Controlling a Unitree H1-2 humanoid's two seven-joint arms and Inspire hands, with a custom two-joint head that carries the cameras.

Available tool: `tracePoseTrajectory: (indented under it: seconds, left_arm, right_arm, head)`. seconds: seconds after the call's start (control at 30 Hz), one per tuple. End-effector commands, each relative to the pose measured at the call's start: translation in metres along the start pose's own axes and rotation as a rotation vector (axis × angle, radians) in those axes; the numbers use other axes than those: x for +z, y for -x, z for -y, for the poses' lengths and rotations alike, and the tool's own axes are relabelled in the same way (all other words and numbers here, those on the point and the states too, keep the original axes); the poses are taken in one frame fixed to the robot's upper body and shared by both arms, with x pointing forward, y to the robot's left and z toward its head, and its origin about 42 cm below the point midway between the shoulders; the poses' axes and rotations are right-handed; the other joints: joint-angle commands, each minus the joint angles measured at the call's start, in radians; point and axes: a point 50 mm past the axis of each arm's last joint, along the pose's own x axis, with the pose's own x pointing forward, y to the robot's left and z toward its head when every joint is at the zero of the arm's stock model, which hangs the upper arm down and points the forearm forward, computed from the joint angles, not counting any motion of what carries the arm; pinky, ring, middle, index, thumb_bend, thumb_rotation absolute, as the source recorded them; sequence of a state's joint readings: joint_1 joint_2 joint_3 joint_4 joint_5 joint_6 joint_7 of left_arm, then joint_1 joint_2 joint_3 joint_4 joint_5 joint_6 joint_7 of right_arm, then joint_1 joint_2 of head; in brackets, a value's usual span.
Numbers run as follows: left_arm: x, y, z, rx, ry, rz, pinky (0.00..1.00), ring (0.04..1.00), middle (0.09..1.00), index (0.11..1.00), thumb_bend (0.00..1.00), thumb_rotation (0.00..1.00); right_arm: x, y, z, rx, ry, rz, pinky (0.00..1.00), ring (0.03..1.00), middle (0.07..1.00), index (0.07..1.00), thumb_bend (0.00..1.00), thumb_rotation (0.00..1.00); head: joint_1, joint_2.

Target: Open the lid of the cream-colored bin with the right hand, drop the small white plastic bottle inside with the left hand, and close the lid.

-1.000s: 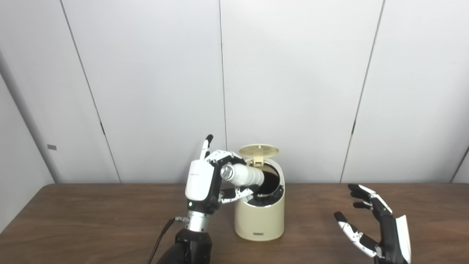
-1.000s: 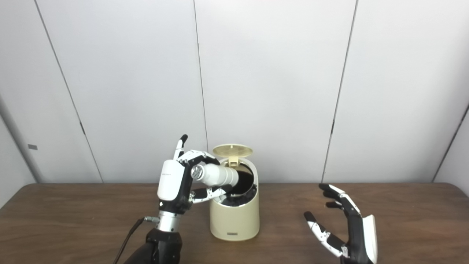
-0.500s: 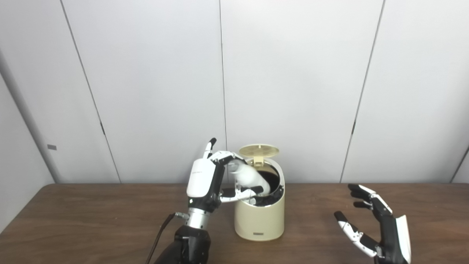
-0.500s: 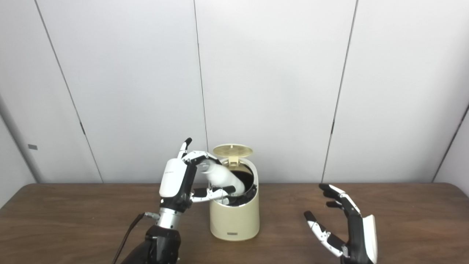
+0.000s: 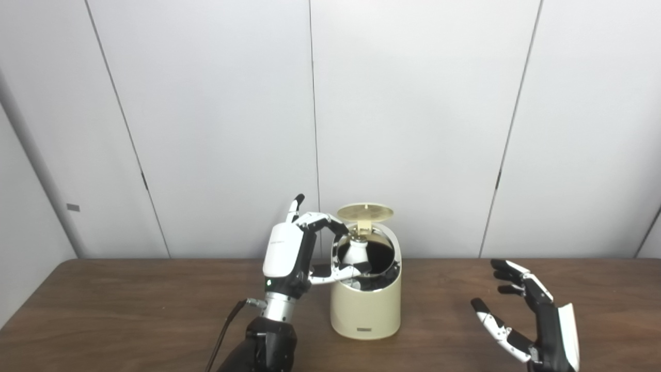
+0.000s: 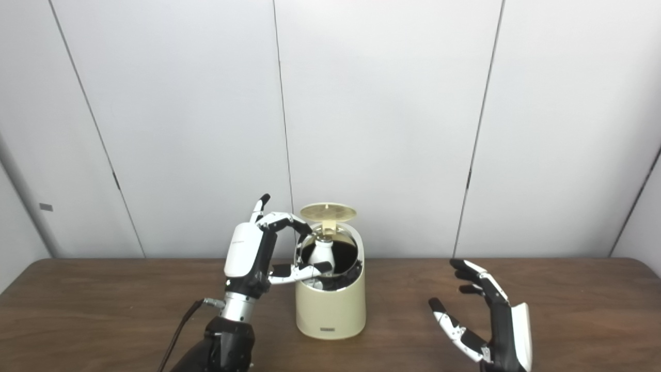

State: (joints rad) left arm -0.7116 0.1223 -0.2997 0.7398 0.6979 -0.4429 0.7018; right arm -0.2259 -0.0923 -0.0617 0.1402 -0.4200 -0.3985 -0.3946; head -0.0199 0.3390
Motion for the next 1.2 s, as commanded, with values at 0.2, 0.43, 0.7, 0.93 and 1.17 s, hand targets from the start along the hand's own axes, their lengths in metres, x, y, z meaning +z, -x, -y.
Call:
tracePoseTrajectory:
  seconds: [0.2,0.43,0.7,0.93,1.17]
  left_arm:
    - [0.008,-0.018,-0.01,0.068,-0.009,0.047,1.0,0.68,0.561,0.534,0.98,0.42]
    - [0.013,-0.014,-0.016,0.135,0.028,0.076,1.0,0.583,0.479,0.489,0.52,0.0]
    - [0.008,0.003,-0.027,0.169,0.09,0.043,1.0,0.58,0.478,0.49,0.52,0.0]
    - [0.005,0.026,-0.047,0.245,0.164,0.008,1.0,0.563,0.476,0.492,0.52,0.0]
    - [0.001,0.052,-0.075,0.302,0.377,-0.114,1.0,0.583,0.474,0.496,0.52,0.0]
  right_arm:
    - [0.009,-0.009,-0.003,-0.016,-0.029,0.065,0.6,0.715,0.739,0.714,0.26,0.17]
    - [0.008,-0.008,-0.002,-0.015,-0.037,0.063,0.61,0.719,0.741,0.709,0.26,0.15]
    - [0.009,-0.009,0.0,-0.01,-0.01,0.065,0.61,0.722,0.739,0.717,0.25,0.17]
    - [0.006,-0.008,0.0,-0.002,-0.016,0.052,0.63,0.728,0.748,0.737,0.25,0.18]
    - [0.003,-0.009,-0.001,0.0,-0.021,0.057,0.63,0.726,0.748,0.738,0.26,0.2]
  head:
    - [-0.003,0.002]
    - [-0.003,0.002]
    - [0.006,0.007]
    - [0.01,0.01]
    - [0.01,0.008]
